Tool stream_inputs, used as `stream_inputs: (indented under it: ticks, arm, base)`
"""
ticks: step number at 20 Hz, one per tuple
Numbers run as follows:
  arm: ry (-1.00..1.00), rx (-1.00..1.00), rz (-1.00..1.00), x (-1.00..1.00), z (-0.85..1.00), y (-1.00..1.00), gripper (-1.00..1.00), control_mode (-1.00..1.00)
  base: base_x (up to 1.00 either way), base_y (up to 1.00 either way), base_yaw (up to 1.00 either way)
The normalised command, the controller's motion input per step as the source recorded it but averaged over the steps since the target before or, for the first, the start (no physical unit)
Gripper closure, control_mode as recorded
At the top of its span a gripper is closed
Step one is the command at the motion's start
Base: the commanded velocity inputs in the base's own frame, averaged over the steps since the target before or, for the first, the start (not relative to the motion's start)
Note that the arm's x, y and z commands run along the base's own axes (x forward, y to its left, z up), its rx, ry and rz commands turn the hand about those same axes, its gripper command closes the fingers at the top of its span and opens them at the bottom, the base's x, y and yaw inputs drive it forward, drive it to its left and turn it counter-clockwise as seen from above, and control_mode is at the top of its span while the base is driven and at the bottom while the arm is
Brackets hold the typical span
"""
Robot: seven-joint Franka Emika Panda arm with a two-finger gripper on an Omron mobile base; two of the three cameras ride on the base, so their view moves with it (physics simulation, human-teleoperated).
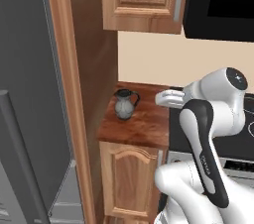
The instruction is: Move the cucumber and peach from the second highest shelf to the top shelf to make space. Then, place the pitcher from the counter on the cleared second highest shelf.
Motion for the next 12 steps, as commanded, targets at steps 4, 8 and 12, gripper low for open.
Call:
stream_inputs:
  ticks: [4, 8, 12]
  arm:
    - [0.00, 0.00, 0.00, 0.00, 0.00, 0.00, -1.00, 1.00]
    - [0.00, 0.00, 0.00, 0.00, 0.00, 0.00, -1.00, 1.00]
    - [0.00, 0.00, 0.00, 0.00, 0.00, 0.00, -1.00, 1.00]
  base:
    - [0.52, 0.00, 0.29]
    - [0.48, 0.00, 0.25]
    - [0.47, 0.05, 0.20]
